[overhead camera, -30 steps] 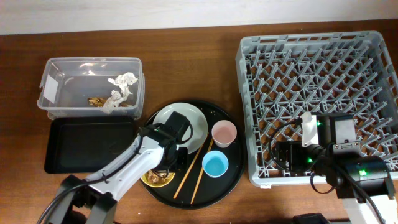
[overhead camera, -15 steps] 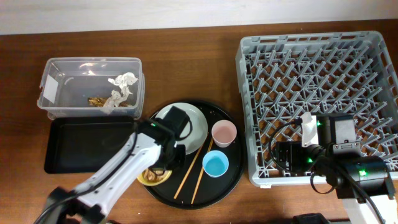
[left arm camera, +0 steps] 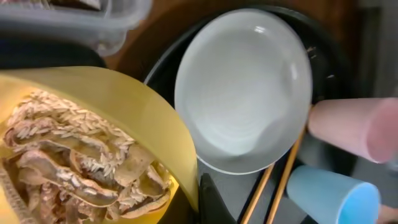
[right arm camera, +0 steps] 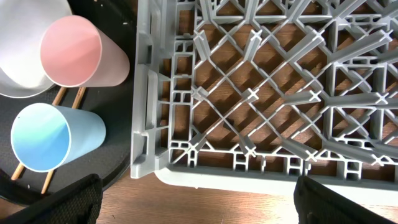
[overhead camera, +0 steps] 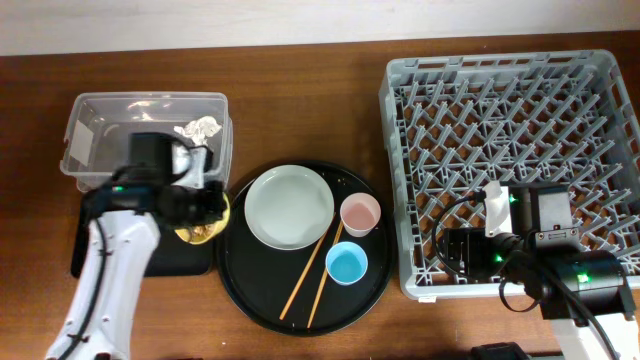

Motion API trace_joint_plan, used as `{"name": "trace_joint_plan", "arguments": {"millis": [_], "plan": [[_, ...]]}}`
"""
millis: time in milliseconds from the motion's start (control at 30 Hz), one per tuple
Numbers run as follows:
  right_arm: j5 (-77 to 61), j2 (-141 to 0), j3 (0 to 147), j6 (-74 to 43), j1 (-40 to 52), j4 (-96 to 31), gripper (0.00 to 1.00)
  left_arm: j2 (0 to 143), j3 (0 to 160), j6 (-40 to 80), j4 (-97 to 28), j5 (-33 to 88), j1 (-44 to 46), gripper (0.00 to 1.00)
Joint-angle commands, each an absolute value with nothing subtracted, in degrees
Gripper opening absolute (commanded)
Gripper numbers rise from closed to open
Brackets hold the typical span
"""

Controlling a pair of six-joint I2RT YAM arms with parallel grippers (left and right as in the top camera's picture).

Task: Sort waste into correct bins and load items into the dishwasher rack
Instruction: 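Tip the yellow bowl over the black tray to empty the food scraps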

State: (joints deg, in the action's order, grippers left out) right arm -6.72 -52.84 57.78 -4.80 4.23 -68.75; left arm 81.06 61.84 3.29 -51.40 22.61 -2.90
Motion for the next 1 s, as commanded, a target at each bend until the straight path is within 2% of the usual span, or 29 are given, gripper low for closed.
{"name": "trace_joint_plan", "arguments": {"millis": [0,233,467,967], "plan": [[-7.03,-52.88,58.96,-5.37,4.49,-68.75,0.99,83.05,61.89,-7.90,-51.05,39.38,-10.39,0.00],[-7.05,-52.88,58.96,-5.39,4.49,-68.82,0.99,90.63,61.87,-16.93,-52.14,55.29,-21.34,0.00],[-7.05,-52.88,58.96,-5.39,4.49,-68.86,0.99,99.55,61.84,-19.86,-53.21,69.41,-28.45,0.00],[-7.03,-52.88,58.96,-5.37,4.49,-70.15,0.99,103.83,61.84,-19.84,-61.08,79.81,-35.73,0.00]]}}
